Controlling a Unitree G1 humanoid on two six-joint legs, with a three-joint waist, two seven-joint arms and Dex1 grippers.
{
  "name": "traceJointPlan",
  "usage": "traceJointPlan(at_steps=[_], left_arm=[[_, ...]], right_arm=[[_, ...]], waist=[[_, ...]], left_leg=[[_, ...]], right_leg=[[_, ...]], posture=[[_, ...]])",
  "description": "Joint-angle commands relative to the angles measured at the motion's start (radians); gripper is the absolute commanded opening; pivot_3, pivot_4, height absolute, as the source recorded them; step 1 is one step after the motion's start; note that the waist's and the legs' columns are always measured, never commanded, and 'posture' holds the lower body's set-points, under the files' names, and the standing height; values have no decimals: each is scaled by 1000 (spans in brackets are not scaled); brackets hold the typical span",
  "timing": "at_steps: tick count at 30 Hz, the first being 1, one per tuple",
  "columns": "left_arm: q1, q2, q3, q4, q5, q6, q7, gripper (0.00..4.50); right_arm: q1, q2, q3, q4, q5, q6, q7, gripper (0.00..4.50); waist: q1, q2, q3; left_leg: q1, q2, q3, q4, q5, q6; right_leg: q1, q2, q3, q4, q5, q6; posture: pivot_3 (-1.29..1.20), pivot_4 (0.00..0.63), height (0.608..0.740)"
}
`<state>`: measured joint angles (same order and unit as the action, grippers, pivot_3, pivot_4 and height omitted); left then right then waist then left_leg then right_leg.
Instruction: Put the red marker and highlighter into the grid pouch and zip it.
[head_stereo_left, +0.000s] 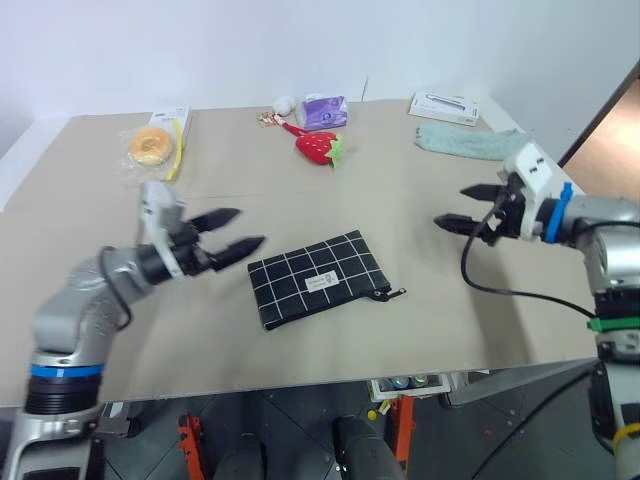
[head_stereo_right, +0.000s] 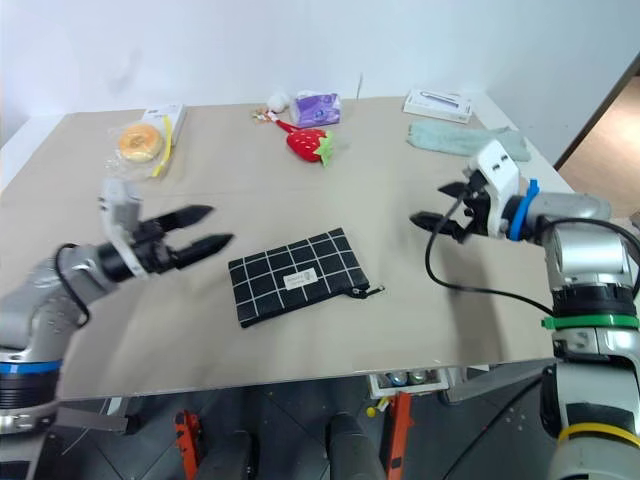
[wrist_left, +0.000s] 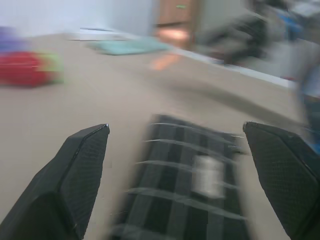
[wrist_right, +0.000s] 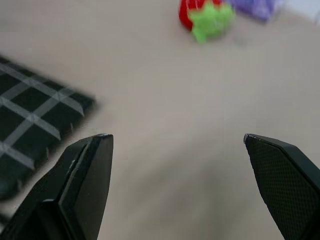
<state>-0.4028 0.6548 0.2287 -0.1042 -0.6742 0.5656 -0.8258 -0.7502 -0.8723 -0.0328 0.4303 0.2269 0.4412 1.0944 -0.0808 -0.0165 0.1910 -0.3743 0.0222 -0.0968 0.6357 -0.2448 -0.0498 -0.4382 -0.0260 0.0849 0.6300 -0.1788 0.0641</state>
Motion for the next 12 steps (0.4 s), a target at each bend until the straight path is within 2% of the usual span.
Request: traceJointPlan(at_steps=[1,4,12], left_arm=[[54,85,71,50,64,-25,6,4441],[119,157,90,95,121,-68,-27,4441],[246,207,113,52,140,-55,-58,4441]], right_arm=[[42,-43,-41,-65,27,18,31,4500],[83,-44,-47,-73,36,47,33,4500],[88,-20,-51,-53,47,54,10,4500]], waist=[[-3,0,0],[-6,0,0],[-5,0,0]], left_leg=[[1,0,1,0,0,0],[1,0,2,0,0,0],[1,1,3,0,0,0]], right_leg=[[0,0,1,0,0,0],[0,0,1,0,0,0],[0,0,2,0,-2,-4]], posture=[[0,150,740],[0,150,740],[0,150,740]])
